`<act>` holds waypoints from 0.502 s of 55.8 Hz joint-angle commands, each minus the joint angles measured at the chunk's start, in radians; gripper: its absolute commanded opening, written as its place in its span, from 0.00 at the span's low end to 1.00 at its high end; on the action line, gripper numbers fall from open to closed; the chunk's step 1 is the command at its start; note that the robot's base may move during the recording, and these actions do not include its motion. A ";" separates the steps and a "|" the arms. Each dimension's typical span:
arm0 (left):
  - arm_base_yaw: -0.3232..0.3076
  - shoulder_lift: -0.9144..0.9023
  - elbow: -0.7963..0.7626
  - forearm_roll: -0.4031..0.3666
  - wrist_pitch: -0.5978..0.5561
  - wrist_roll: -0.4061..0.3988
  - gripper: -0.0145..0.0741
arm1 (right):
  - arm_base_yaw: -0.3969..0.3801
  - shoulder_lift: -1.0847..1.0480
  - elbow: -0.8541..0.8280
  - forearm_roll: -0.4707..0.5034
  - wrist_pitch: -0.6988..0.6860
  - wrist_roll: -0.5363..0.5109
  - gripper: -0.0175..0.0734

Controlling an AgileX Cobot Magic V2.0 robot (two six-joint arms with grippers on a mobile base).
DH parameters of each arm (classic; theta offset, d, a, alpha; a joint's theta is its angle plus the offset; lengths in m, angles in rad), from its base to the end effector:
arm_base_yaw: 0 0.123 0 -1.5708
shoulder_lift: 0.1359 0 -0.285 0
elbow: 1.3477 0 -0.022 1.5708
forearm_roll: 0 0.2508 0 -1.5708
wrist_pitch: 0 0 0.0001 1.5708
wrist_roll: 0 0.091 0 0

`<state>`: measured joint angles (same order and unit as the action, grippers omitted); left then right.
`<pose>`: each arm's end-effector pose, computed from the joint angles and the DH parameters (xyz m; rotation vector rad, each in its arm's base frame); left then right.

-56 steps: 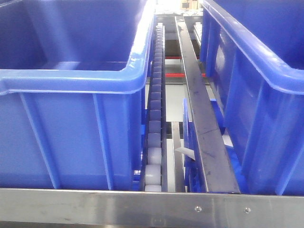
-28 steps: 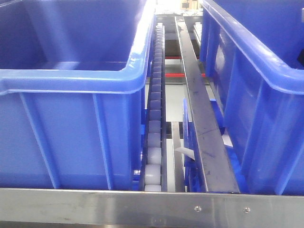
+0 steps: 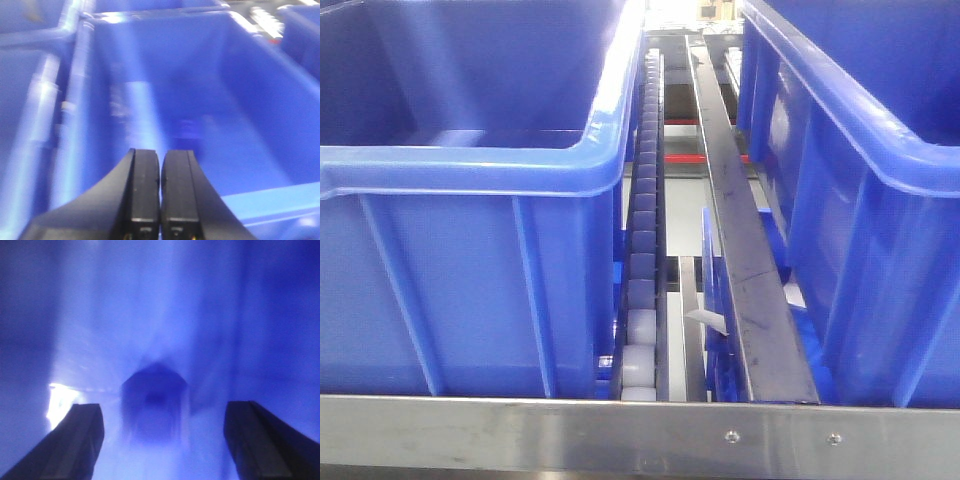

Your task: Pick and sort blue part to right shelf

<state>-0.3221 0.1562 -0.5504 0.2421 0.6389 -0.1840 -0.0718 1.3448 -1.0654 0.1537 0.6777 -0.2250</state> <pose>0.0310 0.0034 0.3277 0.1792 1.7045 -0.1076 0.2834 -0.0116 0.3116 -0.0833 2.4284 0.0374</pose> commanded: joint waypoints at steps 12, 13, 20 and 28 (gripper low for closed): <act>-0.004 -0.087 -0.007 0.090 -0.002 -0.060 0.30 | 0.005 -0.397 0.183 0.011 -0.062 -0.027 0.83; -0.004 -0.089 -0.001 0.090 -0.002 -0.062 0.30 | 0.005 -0.417 0.202 0.011 -0.061 -0.027 0.81; -0.004 -0.089 0.031 0.081 -0.011 -0.072 0.30 | 0.005 -0.619 0.323 0.031 -0.057 -0.027 0.59; -0.004 -0.089 0.039 0.081 -0.032 -0.072 0.30 | 0.005 -0.829 0.433 0.036 -0.055 -0.027 0.30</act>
<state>-0.3221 0.0517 -0.4879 0.3135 0.7083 -0.2442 -0.0660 0.6223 -0.6527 0.1732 0.6801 -0.2423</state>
